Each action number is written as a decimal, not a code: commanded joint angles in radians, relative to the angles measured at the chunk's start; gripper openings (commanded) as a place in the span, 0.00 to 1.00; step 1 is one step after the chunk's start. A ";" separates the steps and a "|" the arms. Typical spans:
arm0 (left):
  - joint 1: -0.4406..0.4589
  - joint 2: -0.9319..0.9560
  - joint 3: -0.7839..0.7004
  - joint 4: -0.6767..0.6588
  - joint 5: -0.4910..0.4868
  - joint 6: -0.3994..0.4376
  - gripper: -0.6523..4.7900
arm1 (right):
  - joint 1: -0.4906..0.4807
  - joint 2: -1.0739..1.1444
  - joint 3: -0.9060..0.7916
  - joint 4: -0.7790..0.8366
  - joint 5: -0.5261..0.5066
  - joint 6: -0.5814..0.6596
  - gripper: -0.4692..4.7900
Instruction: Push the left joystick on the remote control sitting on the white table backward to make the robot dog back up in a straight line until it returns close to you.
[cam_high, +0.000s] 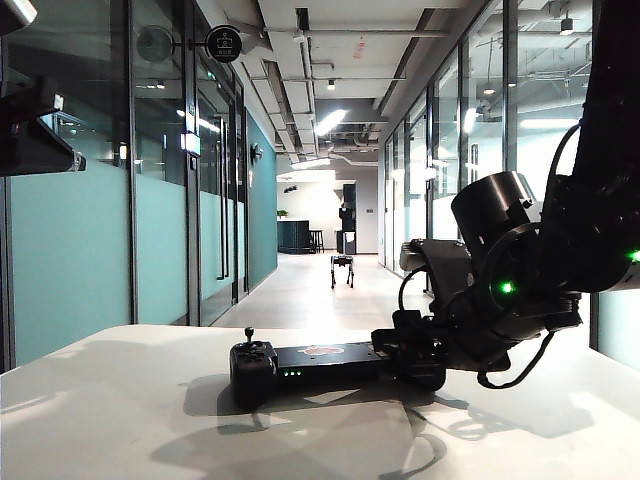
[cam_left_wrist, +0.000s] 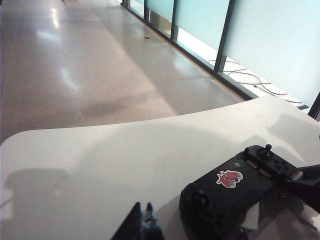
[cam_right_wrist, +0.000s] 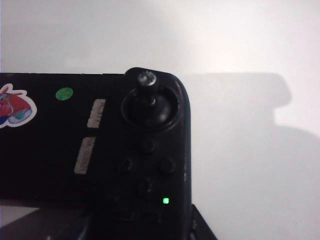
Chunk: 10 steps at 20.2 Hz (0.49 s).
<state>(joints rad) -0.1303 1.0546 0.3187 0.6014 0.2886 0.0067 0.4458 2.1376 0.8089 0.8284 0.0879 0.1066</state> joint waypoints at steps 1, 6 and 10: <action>0.001 -0.001 0.005 0.006 0.007 0.001 0.11 | 0.001 -0.003 0.004 0.010 0.053 0.054 0.46; 0.001 -0.001 0.005 0.006 0.004 0.001 0.11 | 0.002 -0.003 0.004 0.013 0.106 0.081 0.46; 0.001 0.019 0.029 -0.026 0.004 0.001 0.11 | 0.003 -0.004 0.004 0.013 0.148 0.103 0.46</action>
<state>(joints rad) -0.1307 1.0626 0.3271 0.5903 0.2882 0.0067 0.4480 2.1376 0.8093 0.8246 0.2146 0.1925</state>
